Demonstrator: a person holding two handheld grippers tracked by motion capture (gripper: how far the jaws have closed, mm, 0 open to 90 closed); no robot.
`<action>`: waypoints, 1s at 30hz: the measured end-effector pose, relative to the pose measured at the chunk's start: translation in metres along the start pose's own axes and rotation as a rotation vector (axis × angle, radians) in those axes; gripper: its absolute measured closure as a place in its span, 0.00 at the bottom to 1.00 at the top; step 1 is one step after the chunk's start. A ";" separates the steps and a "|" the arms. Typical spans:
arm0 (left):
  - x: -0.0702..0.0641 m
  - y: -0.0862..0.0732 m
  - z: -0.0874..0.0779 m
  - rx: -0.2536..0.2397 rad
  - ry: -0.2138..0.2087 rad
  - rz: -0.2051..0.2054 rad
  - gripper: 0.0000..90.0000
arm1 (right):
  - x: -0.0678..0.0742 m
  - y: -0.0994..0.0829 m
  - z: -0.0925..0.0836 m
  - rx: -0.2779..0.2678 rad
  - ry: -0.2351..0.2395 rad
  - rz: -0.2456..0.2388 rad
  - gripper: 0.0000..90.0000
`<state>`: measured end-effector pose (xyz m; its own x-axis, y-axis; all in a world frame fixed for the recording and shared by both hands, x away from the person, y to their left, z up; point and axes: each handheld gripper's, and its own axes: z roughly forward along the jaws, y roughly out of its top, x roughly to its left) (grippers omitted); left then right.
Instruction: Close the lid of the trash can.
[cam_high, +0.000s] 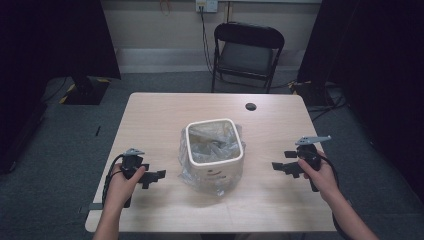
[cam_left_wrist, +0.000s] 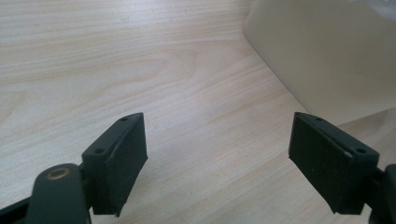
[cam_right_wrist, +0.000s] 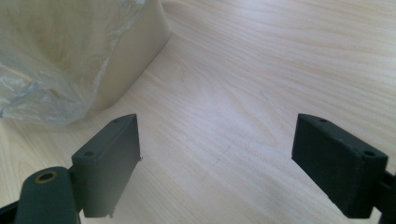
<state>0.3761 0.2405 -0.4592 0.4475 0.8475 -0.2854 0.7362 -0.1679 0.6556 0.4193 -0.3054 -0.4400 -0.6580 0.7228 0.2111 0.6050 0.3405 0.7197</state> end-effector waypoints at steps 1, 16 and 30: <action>0.000 -0.001 0.000 0.003 0.000 0.000 0.21 | 0.000 -0.001 0.000 -0.001 0.000 0.001 0.16; 0.003 -0.011 0.005 0.010 -0.006 -0.005 0.21 | -0.004 -0.014 0.000 0.004 -0.001 0.024 0.16; 0.005 -0.016 0.007 0.012 0.008 -0.010 0.21 | -0.009 -0.023 0.001 0.005 -0.008 0.033 0.16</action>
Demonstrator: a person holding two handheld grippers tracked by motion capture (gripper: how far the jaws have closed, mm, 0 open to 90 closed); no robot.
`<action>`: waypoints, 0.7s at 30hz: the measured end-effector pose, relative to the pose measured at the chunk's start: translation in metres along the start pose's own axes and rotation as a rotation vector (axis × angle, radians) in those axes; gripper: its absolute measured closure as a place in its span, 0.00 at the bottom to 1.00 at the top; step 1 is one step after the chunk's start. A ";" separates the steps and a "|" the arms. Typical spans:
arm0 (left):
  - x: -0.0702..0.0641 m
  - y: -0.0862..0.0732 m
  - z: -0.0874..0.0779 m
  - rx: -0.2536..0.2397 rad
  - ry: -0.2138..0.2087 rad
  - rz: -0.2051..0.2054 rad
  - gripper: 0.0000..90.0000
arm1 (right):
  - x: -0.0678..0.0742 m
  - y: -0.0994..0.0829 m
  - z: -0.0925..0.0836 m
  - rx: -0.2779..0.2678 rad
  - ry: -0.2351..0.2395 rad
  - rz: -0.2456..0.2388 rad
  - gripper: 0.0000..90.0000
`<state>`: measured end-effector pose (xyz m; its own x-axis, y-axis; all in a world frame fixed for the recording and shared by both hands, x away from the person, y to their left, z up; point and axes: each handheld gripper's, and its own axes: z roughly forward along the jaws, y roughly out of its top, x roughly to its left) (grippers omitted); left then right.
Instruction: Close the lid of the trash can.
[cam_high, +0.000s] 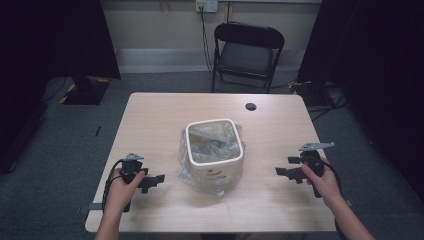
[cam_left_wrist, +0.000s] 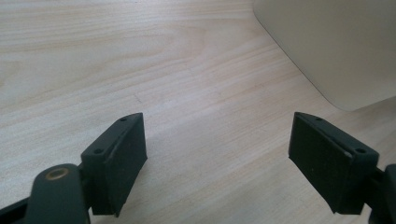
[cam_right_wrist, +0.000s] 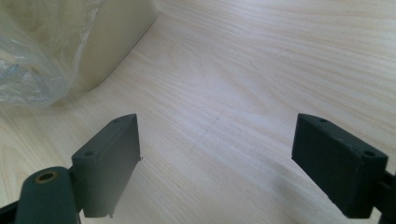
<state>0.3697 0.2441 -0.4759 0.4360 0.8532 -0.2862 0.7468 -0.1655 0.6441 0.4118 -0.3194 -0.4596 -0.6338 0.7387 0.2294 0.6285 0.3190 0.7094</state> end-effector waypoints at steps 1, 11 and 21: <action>0.000 0.000 0.000 -0.001 0.002 0.001 0.21 | -0.001 -0.001 0.000 -0.001 0.002 0.000 0.16; 0.002 -0.004 0.003 0.001 0.014 0.005 0.21 | -0.002 -0.007 0.002 0.013 -0.014 -0.012 0.16; 0.005 -0.008 0.006 0.002 0.033 0.010 0.21 | -0.005 -0.015 0.004 0.015 -0.014 0.004 0.16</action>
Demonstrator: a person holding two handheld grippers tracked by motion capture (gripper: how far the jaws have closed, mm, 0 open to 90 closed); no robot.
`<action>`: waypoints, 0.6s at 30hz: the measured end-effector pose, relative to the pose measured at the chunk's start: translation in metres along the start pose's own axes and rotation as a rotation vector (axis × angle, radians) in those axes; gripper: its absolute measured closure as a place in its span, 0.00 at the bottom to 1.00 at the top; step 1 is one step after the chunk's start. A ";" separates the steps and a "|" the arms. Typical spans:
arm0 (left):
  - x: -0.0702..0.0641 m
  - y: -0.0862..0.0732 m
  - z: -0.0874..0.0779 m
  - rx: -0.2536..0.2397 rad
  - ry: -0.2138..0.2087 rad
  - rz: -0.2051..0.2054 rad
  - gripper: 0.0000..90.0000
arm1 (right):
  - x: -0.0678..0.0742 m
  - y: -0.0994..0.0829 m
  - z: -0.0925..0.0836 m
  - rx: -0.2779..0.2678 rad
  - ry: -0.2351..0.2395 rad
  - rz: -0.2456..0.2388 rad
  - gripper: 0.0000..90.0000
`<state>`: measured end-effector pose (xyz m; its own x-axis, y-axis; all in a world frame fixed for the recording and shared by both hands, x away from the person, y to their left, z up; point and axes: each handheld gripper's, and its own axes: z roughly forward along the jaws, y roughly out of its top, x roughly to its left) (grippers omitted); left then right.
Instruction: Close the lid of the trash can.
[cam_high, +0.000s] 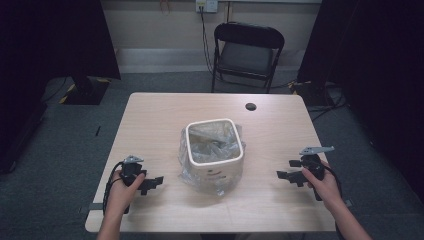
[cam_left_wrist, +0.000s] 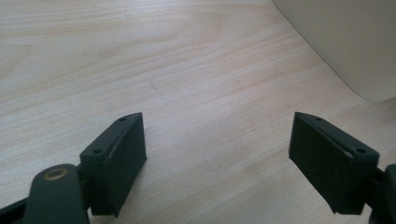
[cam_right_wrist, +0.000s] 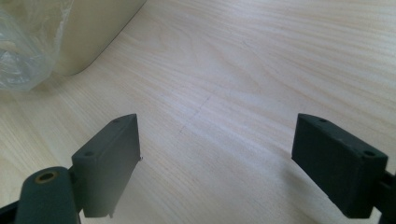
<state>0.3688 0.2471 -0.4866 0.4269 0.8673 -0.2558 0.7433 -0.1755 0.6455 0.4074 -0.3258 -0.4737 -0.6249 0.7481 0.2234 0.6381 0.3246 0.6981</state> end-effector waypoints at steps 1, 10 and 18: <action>0.000 0.000 0.000 -0.002 0.003 0.002 0.20 | -0.001 -0.001 0.001 -0.002 0.002 -0.003 0.16; -0.002 -0.005 0.001 -0.032 0.009 0.039 0.19 | -0.004 -0.007 0.003 0.002 -0.020 -0.015 0.16; -0.002 -0.011 0.001 -0.062 0.007 0.078 0.18 | -0.004 -0.013 0.006 0.006 -0.034 -0.027 0.16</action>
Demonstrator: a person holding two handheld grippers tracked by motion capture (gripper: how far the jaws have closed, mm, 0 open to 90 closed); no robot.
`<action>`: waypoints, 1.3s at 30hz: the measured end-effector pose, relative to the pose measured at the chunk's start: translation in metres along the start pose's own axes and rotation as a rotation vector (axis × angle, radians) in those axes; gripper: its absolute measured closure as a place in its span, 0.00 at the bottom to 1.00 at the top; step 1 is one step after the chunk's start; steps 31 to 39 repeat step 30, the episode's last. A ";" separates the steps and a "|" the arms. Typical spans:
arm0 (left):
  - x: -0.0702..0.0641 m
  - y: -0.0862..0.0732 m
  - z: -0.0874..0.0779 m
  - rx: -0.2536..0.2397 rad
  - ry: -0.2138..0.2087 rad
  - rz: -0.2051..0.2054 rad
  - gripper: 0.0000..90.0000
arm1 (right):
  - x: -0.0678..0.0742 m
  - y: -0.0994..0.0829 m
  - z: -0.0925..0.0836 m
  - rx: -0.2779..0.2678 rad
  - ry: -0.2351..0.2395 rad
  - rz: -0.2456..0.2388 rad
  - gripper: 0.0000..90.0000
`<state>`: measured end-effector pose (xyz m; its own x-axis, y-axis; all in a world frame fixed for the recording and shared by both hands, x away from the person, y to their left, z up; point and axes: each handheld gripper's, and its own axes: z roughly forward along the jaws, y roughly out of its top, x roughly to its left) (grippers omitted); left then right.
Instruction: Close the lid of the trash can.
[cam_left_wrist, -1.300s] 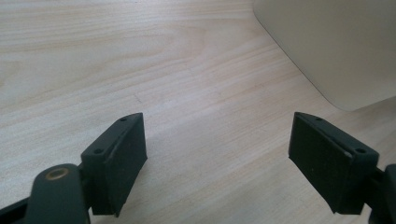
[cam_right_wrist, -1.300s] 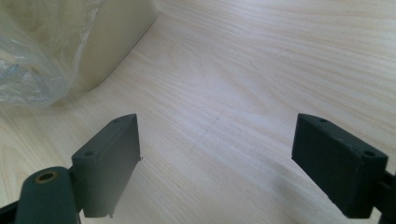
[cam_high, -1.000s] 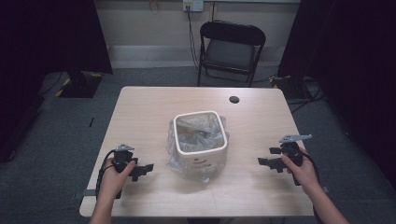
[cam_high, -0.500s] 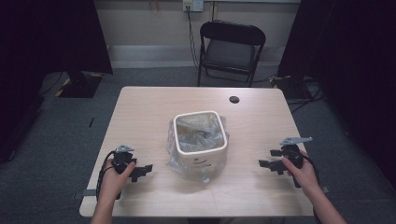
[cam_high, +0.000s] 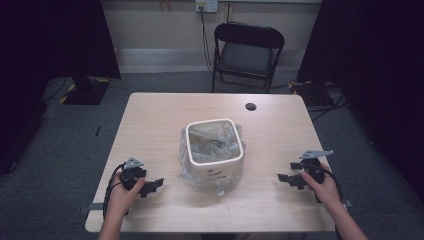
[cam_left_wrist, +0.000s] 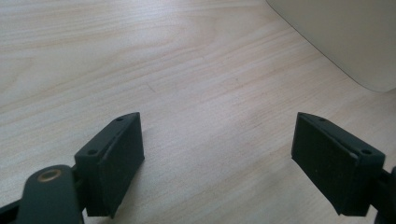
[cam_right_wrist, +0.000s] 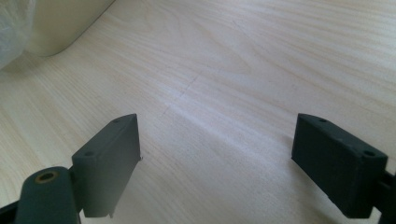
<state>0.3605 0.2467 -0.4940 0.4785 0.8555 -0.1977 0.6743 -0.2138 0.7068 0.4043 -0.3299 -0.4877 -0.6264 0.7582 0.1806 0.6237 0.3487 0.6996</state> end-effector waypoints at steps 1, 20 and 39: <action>0.000 0.000 0.000 -0.003 0.001 0.001 0.18 | 0.000 0.000 0.000 0.002 -0.004 -0.001 0.16; -0.006 -0.004 0.000 0.003 0.016 0.060 0.17 | 0.005 -0.010 0.004 -0.027 -0.071 -0.088 0.16; -0.007 -0.004 -0.001 0.006 0.014 0.060 0.17 | 0.009 -0.012 0.007 -0.024 -0.103 -0.148 0.15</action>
